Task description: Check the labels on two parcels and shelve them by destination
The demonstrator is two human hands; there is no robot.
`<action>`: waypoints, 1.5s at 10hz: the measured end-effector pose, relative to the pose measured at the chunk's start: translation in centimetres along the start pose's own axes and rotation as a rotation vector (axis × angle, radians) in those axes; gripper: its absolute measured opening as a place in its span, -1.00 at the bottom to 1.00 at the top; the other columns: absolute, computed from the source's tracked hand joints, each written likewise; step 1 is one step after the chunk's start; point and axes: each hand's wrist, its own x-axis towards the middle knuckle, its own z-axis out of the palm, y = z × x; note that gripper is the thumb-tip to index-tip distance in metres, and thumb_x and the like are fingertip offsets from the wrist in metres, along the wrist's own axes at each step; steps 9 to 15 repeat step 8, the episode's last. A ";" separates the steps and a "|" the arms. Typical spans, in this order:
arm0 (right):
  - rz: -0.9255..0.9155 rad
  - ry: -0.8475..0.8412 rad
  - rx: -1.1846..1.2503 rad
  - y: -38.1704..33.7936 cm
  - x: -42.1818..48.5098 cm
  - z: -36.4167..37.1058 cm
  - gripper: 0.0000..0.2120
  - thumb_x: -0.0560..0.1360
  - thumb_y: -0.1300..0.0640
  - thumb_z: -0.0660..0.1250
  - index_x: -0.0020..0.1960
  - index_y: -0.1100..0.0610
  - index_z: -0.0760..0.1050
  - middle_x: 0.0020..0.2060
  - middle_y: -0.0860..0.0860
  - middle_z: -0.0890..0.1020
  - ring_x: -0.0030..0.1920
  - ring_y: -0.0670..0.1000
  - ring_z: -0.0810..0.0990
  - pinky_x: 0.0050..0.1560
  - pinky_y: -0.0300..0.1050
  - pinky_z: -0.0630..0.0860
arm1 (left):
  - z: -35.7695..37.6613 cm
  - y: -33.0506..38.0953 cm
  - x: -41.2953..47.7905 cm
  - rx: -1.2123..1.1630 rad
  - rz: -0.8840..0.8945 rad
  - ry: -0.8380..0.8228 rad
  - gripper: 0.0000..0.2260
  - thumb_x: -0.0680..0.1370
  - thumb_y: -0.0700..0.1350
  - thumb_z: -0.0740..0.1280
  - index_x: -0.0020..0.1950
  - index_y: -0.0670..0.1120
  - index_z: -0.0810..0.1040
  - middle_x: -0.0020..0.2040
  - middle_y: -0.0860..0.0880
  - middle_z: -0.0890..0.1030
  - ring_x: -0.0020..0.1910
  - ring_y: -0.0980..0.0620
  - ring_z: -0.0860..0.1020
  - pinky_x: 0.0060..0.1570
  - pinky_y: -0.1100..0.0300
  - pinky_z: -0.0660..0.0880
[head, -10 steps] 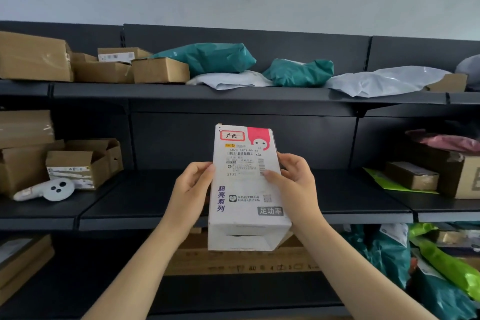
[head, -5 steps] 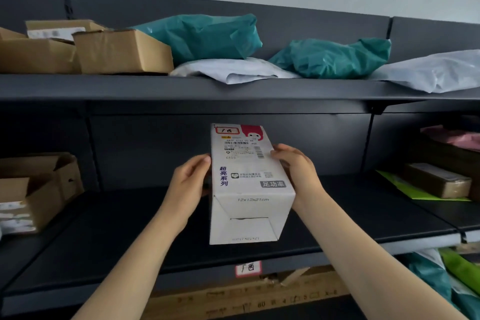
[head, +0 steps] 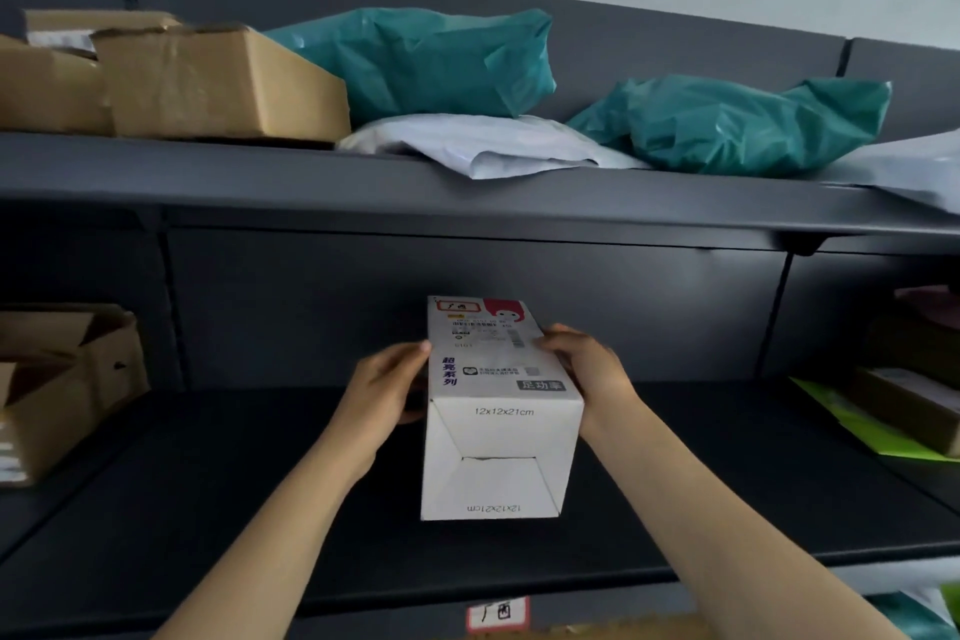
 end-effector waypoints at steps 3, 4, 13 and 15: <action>0.058 0.060 0.024 3.0 1.5 -1.2 -0.81 0.49 0.46 0.27 -0.11 0.18 0.47 -0.08 0.24 0.63 -0.14 0.23 0.64 -0.17 0.08 0.63 | 0.7 -3.0 0.4 0.047 -0.080 0.012 -0.80 0.63 0.02 0.19 0.07 -0.01 0.57 -0.07 0.02 0.68 -0.13 0.14 0.63 -0.28 0.25 0.48; -0.001 0.079 0.033 3.5 1.3 -1.2 -0.82 0.50 0.44 0.29 -0.06 0.18 0.47 -0.09 0.24 0.63 -0.13 0.23 0.65 -0.09 0.11 0.63 | 0.8 -3.4 0.5 0.010 -0.090 0.048 -0.79 0.63 0.02 0.19 0.10 -0.03 0.56 -0.07 0.00 0.68 -0.19 0.19 0.63 -0.37 0.35 0.49; -0.304 0.158 -0.162 3.3 0.4 -1.9 -0.68 0.50 0.40 0.34 0.21 0.16 0.51 0.14 0.12 0.63 0.06 0.15 0.65 0.00 0.01 0.60 | -1.1 -3.1 0.4 0.033 0.104 0.175 -0.69 0.56 -0.11 0.34 0.31 -0.06 0.50 -0.02 0.22 0.53 -0.04 0.34 0.49 -0.10 0.50 0.42; -0.304 0.158 -0.162 3.3 0.4 -1.9 -0.68 0.50 0.40 0.34 0.21 0.16 0.51 0.14 0.12 0.63 0.06 0.15 0.65 0.00 0.01 0.60 | -1.1 -3.1 0.4 0.033 0.104 0.175 -0.69 0.56 -0.11 0.34 0.31 -0.06 0.50 -0.02 0.22 0.53 -0.04 0.34 0.49 -0.10 0.50 0.42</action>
